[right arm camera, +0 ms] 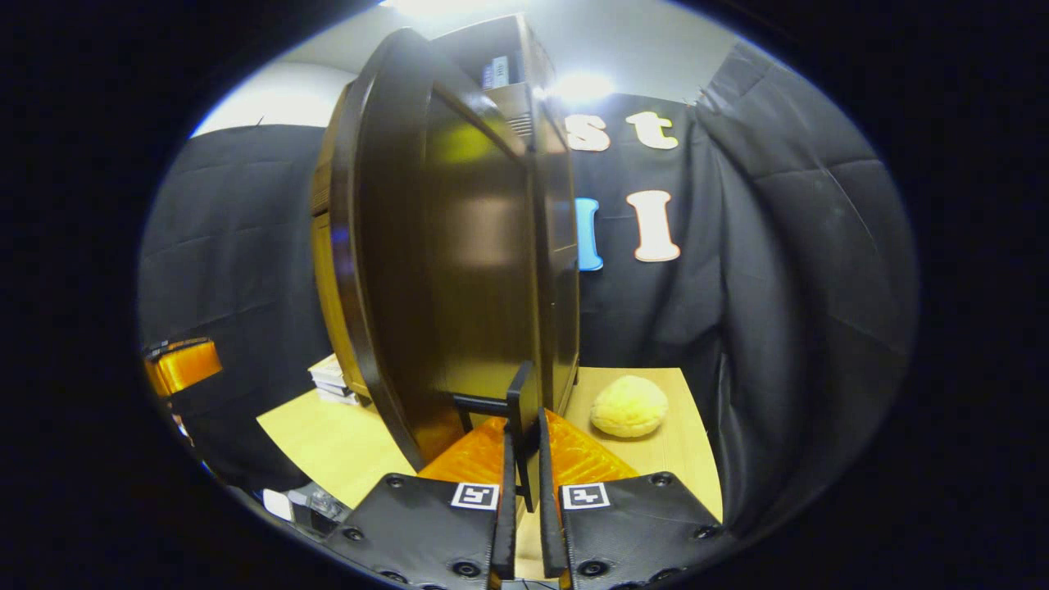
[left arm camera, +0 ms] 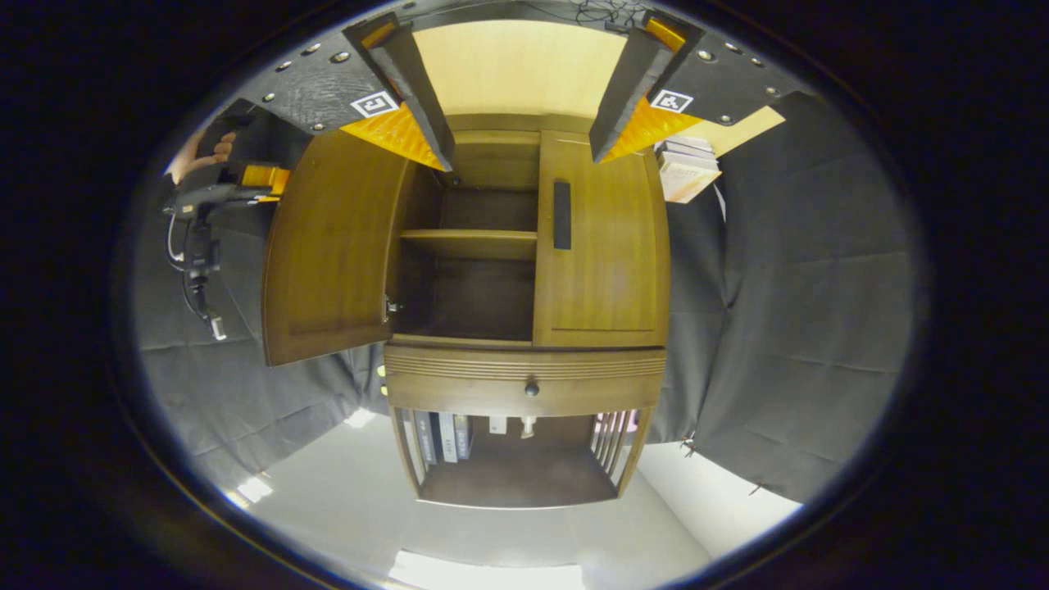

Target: Open the right door of the double-door shoe cabinet with the right hand, and open the left door with the left hand.

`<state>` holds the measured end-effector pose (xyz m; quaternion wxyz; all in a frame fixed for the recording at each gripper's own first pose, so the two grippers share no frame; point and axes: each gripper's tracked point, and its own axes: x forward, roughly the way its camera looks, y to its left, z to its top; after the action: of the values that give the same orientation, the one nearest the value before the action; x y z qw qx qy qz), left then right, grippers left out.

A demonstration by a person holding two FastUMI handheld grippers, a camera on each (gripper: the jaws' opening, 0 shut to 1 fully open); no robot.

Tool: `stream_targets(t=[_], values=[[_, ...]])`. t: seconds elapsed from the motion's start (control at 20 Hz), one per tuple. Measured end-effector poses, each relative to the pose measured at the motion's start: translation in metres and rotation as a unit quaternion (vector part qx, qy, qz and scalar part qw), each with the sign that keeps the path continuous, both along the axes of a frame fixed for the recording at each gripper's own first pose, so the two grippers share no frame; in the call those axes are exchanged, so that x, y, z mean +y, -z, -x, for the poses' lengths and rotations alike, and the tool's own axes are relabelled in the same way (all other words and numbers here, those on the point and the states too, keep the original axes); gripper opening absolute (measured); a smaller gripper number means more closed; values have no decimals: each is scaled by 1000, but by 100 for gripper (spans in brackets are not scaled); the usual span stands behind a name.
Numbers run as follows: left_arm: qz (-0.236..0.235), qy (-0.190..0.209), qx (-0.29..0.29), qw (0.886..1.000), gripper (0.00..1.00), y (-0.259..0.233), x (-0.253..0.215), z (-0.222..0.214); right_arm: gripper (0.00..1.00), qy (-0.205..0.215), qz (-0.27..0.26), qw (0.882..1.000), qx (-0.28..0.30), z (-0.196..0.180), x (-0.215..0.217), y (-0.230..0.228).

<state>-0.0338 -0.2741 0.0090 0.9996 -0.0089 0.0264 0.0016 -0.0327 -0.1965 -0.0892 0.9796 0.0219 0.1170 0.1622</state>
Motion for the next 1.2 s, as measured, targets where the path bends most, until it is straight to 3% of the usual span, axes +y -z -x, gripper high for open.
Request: stream_targets(t=[0.05, 0.25, 0.35, 0.7, 0.9, 0.95, 1.2], values=[[-4, 2, 2, 1000, 95, 0, -3, 1, 14, -2, -11, 1000, 4, 3, 5, 0], [-7, 7, 9, 1000, 95, 2, -4, 1, 16, 11, 7, 1000, -6, 3, 4, 2], [2, 10, 11, 1000, 95, 3, 0, -3, 11, 18, 8, 1000, -4, 4, 3, 1], [17, 40, 22, 999, 95, 13, 30, -32, 12, 70, 15, 997, 7, 26, -6, -4], [23, 64, 20, 998, 96, 11, 60, -71, 16, 122, 36, 992, 1, 51, -14, -11], [21, 69, 19, 997, 96, 12, 69, -83, 12, 139, 40, 989, 1, 59, -16, -13], [-4, 105, -4, 994, 95, -5, 96, -140, 11, 223, 59, 973, -5, 109, -7, -30]])
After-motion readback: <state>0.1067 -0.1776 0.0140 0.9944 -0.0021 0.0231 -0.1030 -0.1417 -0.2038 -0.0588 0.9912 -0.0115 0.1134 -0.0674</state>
